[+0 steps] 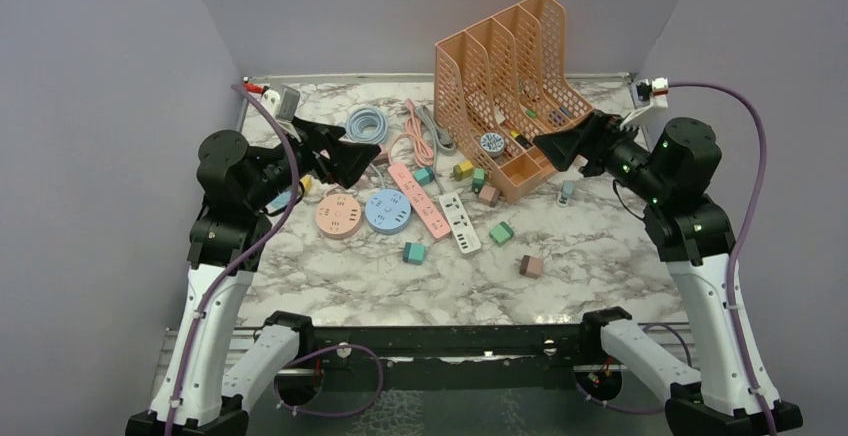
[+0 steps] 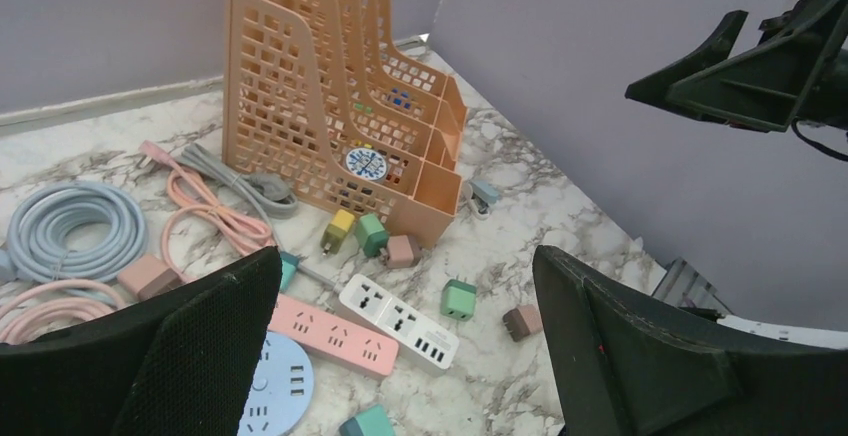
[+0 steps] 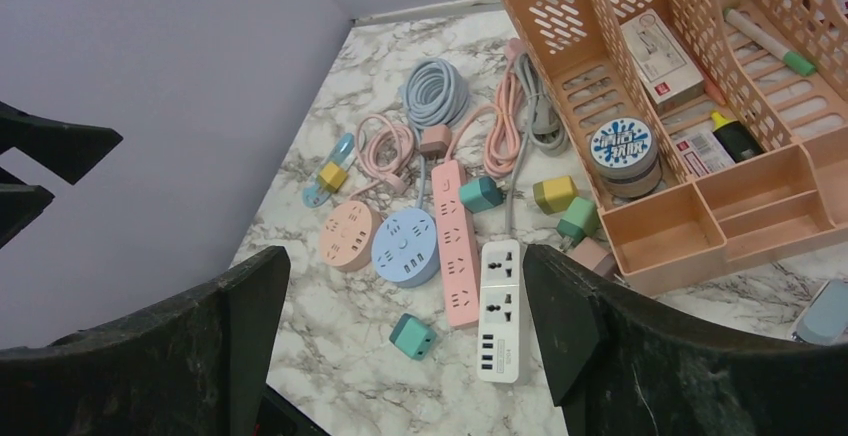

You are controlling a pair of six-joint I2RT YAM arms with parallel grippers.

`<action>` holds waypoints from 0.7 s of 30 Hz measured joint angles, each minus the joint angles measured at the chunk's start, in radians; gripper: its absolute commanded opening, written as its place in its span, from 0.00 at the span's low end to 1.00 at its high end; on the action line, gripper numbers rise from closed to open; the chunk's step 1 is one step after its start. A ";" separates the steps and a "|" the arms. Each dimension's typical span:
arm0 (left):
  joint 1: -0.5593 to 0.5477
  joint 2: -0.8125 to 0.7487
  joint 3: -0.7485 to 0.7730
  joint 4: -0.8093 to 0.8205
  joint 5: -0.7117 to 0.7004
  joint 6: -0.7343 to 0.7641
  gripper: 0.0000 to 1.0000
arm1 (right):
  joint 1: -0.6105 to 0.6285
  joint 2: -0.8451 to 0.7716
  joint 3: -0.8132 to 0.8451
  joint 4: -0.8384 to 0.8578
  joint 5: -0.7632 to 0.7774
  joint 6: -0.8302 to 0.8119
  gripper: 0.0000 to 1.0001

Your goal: Insert the plug

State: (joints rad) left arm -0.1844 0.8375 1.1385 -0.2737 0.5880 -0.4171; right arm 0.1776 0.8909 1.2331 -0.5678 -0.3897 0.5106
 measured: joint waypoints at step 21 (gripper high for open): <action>-0.085 -0.028 -0.381 0.222 0.058 -0.223 0.99 | 0.000 0.035 -0.206 -0.248 0.180 0.084 0.86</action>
State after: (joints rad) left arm -0.2695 0.8093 0.7578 -0.0521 0.6456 -0.6399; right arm 0.1780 0.9264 1.0271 -0.8162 -0.2100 0.5949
